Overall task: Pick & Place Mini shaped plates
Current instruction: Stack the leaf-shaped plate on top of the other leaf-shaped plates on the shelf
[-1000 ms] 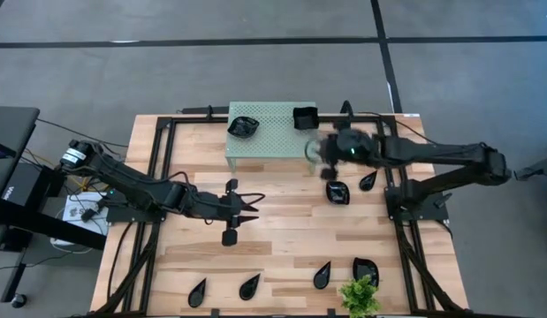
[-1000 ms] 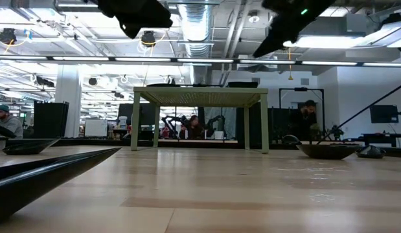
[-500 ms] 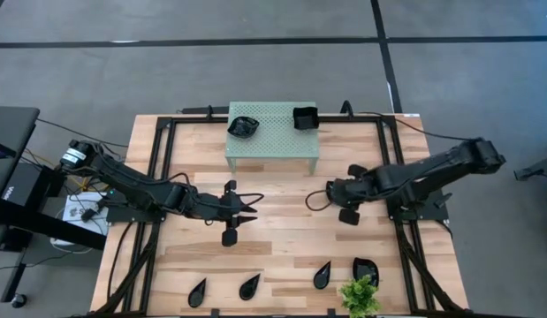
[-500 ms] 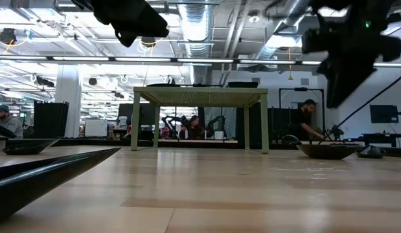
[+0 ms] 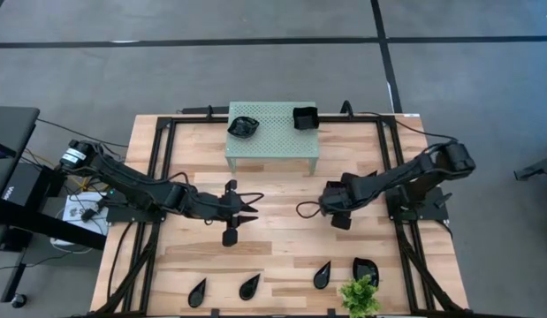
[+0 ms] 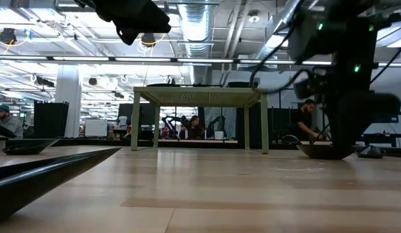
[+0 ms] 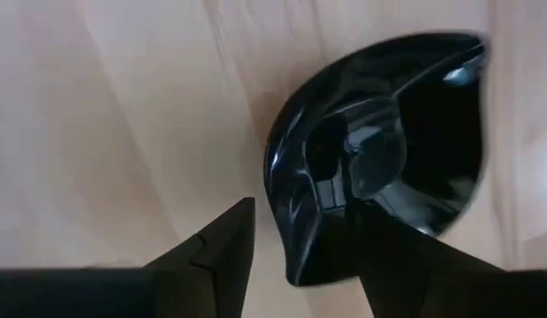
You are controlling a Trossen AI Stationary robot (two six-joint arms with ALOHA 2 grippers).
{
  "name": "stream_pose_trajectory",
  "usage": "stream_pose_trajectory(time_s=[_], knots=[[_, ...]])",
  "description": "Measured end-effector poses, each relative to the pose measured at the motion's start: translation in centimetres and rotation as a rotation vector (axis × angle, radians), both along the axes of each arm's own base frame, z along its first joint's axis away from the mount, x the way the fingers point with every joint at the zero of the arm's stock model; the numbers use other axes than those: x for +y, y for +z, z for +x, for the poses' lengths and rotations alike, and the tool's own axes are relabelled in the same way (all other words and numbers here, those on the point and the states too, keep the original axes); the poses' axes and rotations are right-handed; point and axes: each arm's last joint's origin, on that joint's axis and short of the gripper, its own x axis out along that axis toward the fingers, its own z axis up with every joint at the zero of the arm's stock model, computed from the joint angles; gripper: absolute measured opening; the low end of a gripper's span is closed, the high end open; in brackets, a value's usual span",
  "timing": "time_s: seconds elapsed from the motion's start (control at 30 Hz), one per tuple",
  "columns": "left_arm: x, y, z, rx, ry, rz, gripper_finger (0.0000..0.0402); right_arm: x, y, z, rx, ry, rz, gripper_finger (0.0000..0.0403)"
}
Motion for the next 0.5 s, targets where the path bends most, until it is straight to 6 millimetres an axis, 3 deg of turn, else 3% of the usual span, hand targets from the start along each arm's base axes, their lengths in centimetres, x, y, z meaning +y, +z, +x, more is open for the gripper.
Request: stream_pose_trajectory(time_s=[0.2, 0.43, 0.5], knots=[[0.1, 0.5, -0.2, -0.023, 0.005, -0.006, 0.0090, -0.2, -1.2, 0.5, 0.056, -0.005, -0.018, 0.0144], [0.2, 0.8, -0.4, -0.033, 0.007, -0.009, 0.0090, -0.4, -1.0, 0.3, 0.055, 0.006, -0.024, 0.0020], [0.2, 0.8, -0.4, -0.033, 0.007, -0.009, 0.0090, -0.3, -0.7, 0.2, 0.036, 0.017, -0.022, 0.0011]])
